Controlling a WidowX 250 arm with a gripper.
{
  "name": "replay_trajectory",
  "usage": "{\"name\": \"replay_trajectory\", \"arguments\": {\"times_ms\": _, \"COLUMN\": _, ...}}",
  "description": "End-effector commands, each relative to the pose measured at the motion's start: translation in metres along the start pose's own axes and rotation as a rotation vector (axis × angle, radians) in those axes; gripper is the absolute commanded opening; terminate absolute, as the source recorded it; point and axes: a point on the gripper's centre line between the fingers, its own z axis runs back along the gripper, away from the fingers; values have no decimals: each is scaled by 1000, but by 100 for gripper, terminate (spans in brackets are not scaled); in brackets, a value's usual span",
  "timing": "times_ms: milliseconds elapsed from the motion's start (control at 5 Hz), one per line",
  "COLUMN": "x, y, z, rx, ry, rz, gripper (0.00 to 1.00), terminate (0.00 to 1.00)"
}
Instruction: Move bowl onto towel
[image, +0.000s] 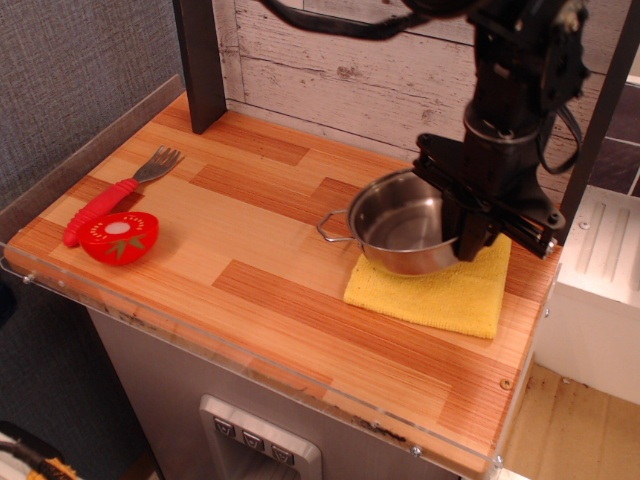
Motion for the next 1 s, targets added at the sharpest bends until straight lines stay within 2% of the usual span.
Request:
{"name": "replay_trajectory", "arguments": {"times_ms": 0, "x": 16, "y": -23, "z": -1, "rx": -2, "ry": -52, "rz": -60, "gripper": 0, "terminate": 0}}
{"name": "replay_trajectory", "arguments": {"times_ms": 200, "x": 17, "y": -27, "z": -6, "rx": -4, "ry": -37, "rz": -64, "gripper": 0, "terminate": 0}}
{"name": "replay_trajectory", "arguments": {"times_ms": 400, "x": 12, "y": -23, "z": -13, "rx": -7, "ry": 11, "rz": -43, "gripper": 100, "terminate": 0}}
{"name": "replay_trajectory", "arguments": {"times_ms": 600, "x": 6, "y": -20, "z": -14, "rx": -41, "ry": 40, "rz": -30, "gripper": 100, "terminate": 0}}
{"name": "replay_trajectory", "arguments": {"times_ms": 800, "x": 0, "y": -9, "z": 1, "rx": -99, "ry": 22, "rz": -18, "gripper": 100, "terminate": 0}}
